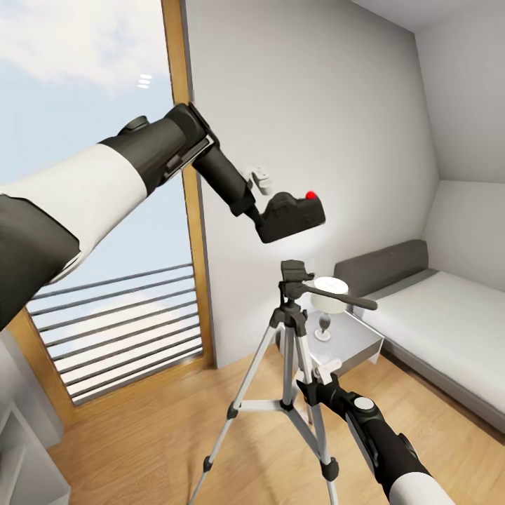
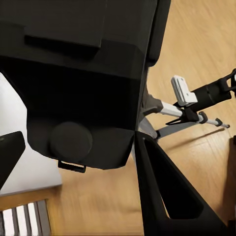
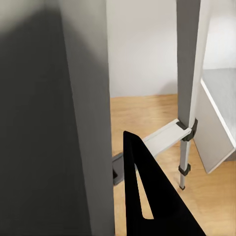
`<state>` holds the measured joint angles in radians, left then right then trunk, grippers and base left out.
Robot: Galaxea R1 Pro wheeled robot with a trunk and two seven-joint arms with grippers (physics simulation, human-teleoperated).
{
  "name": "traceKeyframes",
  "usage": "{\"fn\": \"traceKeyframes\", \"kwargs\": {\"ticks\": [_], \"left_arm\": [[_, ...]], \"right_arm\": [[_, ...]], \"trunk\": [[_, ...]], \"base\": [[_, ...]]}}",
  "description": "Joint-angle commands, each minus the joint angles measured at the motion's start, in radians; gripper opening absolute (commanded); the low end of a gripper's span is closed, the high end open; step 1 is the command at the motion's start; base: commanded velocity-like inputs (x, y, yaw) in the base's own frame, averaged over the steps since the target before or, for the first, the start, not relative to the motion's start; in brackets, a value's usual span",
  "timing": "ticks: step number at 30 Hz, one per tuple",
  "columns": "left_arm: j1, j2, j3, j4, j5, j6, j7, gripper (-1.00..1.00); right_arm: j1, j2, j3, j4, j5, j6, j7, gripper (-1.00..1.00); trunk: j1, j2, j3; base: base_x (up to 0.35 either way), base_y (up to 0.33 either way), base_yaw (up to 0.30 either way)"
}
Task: Attach the digital camera to the camera tripod in the bedroom.
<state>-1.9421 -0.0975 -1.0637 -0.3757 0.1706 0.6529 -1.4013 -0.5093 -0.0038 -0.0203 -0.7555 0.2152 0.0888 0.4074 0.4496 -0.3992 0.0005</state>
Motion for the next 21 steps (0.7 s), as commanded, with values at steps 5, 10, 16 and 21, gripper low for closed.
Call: {"fn": "traceKeyframes", "kwargs": {"ticks": [5,10,16,21], "left_arm": [[-0.001,-0.013,-0.077,0.001,0.012,-0.020,-0.014,-1.00],[0.003,-0.020,-0.087,0.005,0.015,-0.022,-0.068,-1.00],[0.003,-0.033,-0.091,0.006,0.016,0.014,-0.066,-1.00],[0.003,-0.041,-0.092,0.010,0.020,0.040,-0.038,-1.00]], "right_arm": [[0.000,-0.001,-0.003,-0.001,0.005,0.002,0.005,-1.00],[0.000,-0.001,-0.003,0.001,0.002,-0.001,0.004,-1.00],[0.000,-0.001,-0.003,0.001,0.001,-0.001,0.003,-1.00],[0.000,-0.001,-0.003,0.001,0.001,-0.001,0.002,-1.00]], "trunk": [[0.000,-0.001,-0.001],[0.000,-0.001,-0.001],[0.000,-0.001,-0.001],[0.000,-0.001,-0.001]], "base": [[0.000,0.000,0.000],[0.000,0.000,0.000],[0.000,0.000,0.000],[0.000,0.000,0.000]]}}
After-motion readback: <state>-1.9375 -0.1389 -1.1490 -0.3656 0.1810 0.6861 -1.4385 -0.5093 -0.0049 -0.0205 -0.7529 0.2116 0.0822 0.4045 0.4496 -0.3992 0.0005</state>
